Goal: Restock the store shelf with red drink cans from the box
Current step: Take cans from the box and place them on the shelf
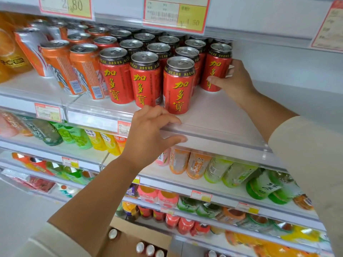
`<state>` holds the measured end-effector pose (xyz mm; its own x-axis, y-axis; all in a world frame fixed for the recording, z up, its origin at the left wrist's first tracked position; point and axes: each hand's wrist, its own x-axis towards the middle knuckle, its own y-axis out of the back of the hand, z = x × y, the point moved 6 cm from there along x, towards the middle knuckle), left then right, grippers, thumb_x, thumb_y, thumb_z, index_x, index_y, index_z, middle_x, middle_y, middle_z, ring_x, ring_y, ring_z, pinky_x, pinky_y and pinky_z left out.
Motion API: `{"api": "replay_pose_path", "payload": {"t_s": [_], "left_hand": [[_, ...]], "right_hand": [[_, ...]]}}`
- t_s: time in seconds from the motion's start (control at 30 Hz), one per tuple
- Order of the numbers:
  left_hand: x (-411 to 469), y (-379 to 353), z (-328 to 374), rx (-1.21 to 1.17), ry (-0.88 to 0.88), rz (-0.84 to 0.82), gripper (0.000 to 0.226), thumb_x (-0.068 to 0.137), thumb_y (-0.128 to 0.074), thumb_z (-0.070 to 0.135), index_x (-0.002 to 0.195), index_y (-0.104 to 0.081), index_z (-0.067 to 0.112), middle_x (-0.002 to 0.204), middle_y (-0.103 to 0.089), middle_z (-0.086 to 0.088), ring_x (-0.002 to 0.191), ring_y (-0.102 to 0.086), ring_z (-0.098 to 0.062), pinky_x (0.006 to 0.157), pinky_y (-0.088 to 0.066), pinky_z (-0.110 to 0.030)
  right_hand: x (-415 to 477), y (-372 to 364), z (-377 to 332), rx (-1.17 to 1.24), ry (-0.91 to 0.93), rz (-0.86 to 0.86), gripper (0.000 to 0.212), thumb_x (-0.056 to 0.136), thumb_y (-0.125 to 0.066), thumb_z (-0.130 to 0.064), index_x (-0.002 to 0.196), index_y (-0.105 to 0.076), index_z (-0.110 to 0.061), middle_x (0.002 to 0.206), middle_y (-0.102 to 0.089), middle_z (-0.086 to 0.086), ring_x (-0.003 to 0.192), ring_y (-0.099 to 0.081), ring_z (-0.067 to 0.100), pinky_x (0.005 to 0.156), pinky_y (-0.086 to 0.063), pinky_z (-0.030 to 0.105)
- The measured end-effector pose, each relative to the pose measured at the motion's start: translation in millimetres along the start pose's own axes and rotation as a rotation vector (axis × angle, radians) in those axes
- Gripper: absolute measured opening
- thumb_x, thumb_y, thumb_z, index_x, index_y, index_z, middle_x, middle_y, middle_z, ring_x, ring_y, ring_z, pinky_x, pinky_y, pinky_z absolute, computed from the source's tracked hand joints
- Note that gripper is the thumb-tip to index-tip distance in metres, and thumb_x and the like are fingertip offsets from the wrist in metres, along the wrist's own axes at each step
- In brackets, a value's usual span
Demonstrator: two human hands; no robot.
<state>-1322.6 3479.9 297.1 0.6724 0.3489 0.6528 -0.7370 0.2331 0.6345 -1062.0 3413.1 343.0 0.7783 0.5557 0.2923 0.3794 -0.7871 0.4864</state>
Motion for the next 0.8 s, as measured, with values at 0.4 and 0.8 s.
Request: {"api": "replay_pose_path", "payload": {"t_s": [0.4, 0.8], "left_hand": [[-0.8, 3.8, 0.1, -0.003, -0.003, -0.026, 0.045, 0.070, -0.073, 0.057, 0.102, -0.075, 0.026, 0.095, -0.063, 0.009, 0.092, -0.051, -0.015, 0.089, -0.031, -0.017], [-229.9, 91.6, -114.3, 0.026, 0.551, -0.049, 0.038, 0.083, -0.056, 0.047, 0.116, -0.064, 0.029, 0.110, -0.055, 0.013, 0.092, -0.060, -0.009, 0.082, -0.053, -0.034]], "right_hand": [[-5.6, 1.1, 7.9, -0.119, -0.127, -0.029, 0.093, 0.076, -0.079, -0.039, 0.148, -0.026, -0.014, 0.137, -0.051, 0.013, 0.121, -0.053, 0.023, 0.098, -0.041, 0.028], [-252.4, -54.0, -80.1, 0.188, 0.283, -0.240, 0.015, 0.088, -0.059, -0.025, 0.100, -0.060, -0.034, 0.079, -0.057, -0.003, 0.070, -0.059, 0.020, 0.066, -0.049, 0.028]]}}
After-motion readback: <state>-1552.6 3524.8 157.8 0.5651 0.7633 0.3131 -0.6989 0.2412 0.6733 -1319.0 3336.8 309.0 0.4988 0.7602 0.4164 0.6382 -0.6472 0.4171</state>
